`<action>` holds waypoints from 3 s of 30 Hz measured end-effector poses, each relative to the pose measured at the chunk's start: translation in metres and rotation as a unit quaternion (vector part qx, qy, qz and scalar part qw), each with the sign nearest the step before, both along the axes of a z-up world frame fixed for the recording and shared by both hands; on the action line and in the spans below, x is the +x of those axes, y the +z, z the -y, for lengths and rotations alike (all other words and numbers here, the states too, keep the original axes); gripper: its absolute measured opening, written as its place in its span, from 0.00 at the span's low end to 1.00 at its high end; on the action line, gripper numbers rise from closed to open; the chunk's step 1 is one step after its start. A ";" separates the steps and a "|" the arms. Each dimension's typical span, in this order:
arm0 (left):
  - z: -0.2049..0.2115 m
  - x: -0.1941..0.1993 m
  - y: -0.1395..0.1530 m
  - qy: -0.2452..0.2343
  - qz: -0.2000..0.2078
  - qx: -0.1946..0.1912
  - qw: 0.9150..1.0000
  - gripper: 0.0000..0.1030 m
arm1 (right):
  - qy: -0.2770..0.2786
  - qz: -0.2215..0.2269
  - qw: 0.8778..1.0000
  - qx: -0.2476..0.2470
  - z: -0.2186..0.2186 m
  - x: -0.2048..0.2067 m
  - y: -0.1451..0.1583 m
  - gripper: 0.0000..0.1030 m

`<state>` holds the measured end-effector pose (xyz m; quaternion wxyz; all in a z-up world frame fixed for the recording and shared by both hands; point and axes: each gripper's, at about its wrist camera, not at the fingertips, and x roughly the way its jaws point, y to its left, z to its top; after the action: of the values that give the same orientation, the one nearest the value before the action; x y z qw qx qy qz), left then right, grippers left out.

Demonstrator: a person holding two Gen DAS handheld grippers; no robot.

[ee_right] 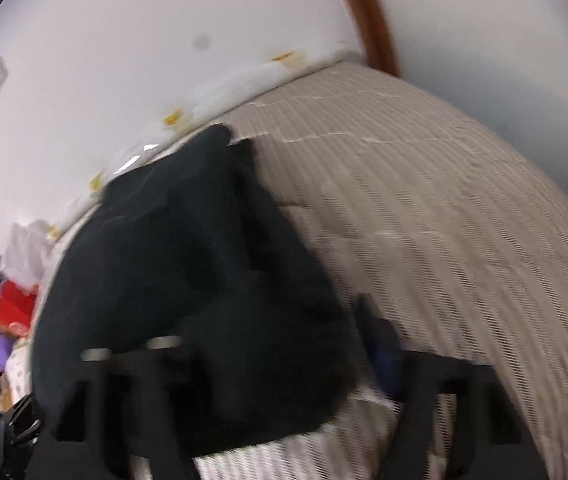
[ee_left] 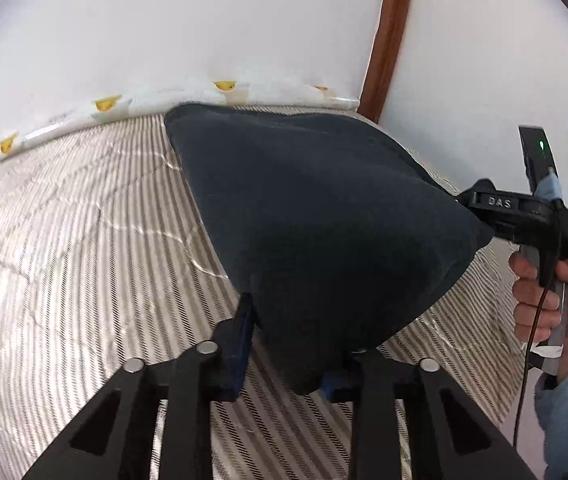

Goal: Fold small clothes
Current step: 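Grasp the other side edge of the sweatshirt with the right gripper and lift it, then fold the held side over the sweatshirt body with the right gripper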

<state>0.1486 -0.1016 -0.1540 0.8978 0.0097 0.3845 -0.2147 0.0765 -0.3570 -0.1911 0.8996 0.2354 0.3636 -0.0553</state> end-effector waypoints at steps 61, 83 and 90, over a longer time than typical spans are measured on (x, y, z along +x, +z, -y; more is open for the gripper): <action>-0.156 0.053 0.011 0.076 -0.040 -0.011 0.996 0.52 | 0.125 0.007 0.978 -0.167 -0.124 0.025 0.036 0.13; -0.143 0.128 0.004 0.096 -0.036 0.018 0.995 0.51 | 0.181 0.015 0.977 -0.116 -0.120 0.068 0.045 0.05; -0.141 0.122 0.006 0.098 -0.036 0.017 0.994 0.50 | 0.161 0.010 0.984 -0.076 -0.114 0.047 0.033 0.42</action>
<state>0.2708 0.0399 -0.1475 0.8999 -0.0201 0.4189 -0.1197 0.1240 -0.2433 -0.1582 0.9156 0.1057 0.3824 0.0654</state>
